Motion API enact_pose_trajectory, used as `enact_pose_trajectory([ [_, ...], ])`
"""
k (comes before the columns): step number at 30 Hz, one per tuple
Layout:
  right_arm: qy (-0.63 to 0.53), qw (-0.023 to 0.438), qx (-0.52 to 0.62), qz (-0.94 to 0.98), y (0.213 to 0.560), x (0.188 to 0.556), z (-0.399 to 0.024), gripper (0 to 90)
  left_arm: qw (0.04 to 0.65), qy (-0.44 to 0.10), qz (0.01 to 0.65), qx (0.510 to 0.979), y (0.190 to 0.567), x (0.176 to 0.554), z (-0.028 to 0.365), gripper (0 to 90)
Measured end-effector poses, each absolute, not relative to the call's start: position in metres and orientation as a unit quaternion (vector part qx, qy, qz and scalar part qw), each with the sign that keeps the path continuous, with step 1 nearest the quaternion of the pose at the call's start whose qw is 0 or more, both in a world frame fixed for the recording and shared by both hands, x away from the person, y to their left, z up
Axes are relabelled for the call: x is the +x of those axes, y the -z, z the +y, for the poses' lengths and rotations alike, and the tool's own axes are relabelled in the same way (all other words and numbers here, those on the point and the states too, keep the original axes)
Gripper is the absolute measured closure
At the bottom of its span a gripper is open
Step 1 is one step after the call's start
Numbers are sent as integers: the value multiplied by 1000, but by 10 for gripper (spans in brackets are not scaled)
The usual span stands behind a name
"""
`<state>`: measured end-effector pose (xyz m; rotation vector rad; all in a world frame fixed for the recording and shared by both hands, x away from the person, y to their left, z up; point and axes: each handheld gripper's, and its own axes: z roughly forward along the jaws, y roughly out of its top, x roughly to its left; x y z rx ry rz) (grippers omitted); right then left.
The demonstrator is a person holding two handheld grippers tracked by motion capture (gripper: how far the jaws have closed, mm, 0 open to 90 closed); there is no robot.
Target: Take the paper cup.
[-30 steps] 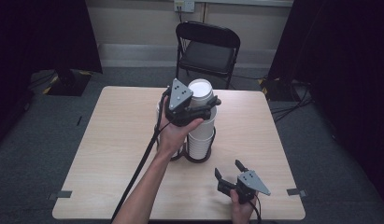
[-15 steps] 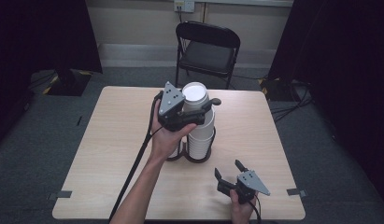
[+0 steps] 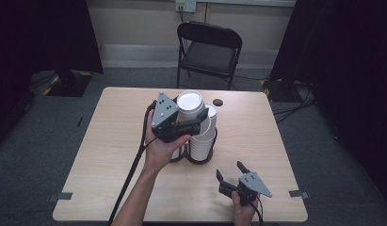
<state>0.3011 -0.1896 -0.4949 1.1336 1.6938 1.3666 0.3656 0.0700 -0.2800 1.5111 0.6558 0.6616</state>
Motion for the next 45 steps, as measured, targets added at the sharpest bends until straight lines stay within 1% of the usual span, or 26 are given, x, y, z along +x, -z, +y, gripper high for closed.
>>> enact_pose_trajectory([
  [8, -524, 338, 435, 650, 495, 301, -189, 147, 634, -278, 284, 664, 289, 355, 77, 214],
  [11, -524, 338, 435, 650, 495, 301, -189, 147, 638, -263, 292, 663, 293, 351, 79, 214],
  [13, -524, 337, 434, 651, 495, 301, -189, 147, 628, -272, 292, 668, 297, 349, 80, 214],
  [15, -523, 336, 434, 651, 495, 301, -189, 147, 630, -260, 294, 670, 301, 349, 81, 214],
  [20, -523, 336, 435, 652, 495, 302, -189, 148, 628, -252, 301, 672, 310, 345, 84, 214],
  [27, -515, 334, 433, 660, 494, 303, -187, 146, 606, -235, 309, 694, 327, 341, 88, 214],
  [30, -514, 333, 433, 661, 494, 303, -187, 145, 604, -233, 310, 696, 334, 340, 90, 214],
  [38, -511, 324, 428, 671, 494, 305, -186, 152, 608, -217, 331, 689, 352, 339, 97, 215],
  [43, -506, 326, 418, 681, 494, 305, -183, 166, 610, -198, 343, 687, 364, 337, 102, 216],
  [45, -512, 315, 410, 687, 494, 305, -182, 170, 610, -188, 350, 685, 371, 337, 105, 215],
])
